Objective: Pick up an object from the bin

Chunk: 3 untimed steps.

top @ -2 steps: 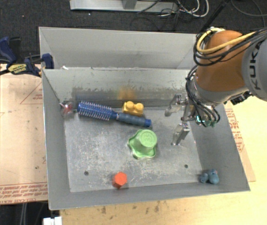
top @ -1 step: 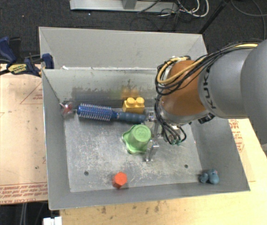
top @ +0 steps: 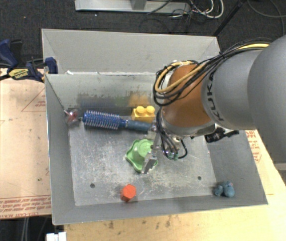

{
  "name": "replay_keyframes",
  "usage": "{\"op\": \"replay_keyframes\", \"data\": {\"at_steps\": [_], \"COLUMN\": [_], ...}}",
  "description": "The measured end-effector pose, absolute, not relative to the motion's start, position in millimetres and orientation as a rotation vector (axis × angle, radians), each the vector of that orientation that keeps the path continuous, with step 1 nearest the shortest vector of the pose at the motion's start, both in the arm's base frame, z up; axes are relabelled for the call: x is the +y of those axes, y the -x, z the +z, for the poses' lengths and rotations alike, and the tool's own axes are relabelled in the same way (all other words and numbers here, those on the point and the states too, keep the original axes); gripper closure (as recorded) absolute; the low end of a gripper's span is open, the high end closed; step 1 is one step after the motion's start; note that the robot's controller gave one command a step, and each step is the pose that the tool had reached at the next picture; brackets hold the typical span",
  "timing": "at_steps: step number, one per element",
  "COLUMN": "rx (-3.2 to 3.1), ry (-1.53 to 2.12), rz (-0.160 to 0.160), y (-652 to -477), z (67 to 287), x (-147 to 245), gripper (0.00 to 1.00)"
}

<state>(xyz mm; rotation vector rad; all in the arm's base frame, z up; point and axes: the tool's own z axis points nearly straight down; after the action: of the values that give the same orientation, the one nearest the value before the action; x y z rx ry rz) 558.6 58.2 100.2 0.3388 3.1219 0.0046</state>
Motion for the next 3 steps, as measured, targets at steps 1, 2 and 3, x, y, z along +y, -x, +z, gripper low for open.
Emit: {"op": "replay_keyframes", "data": {"at_steps": [1, 2, 3], "rx": [3.079, 3.080, 3.045], "ry": [-0.616, -0.575, -0.711], "rz": [0.003, 0.007, 0.011], "y": [-555.9, -562.9, -566.8], "z": [114, 99, 95], "x": [64, 59, 60], "gripper": [0.00, 0.00, 0.00]}}
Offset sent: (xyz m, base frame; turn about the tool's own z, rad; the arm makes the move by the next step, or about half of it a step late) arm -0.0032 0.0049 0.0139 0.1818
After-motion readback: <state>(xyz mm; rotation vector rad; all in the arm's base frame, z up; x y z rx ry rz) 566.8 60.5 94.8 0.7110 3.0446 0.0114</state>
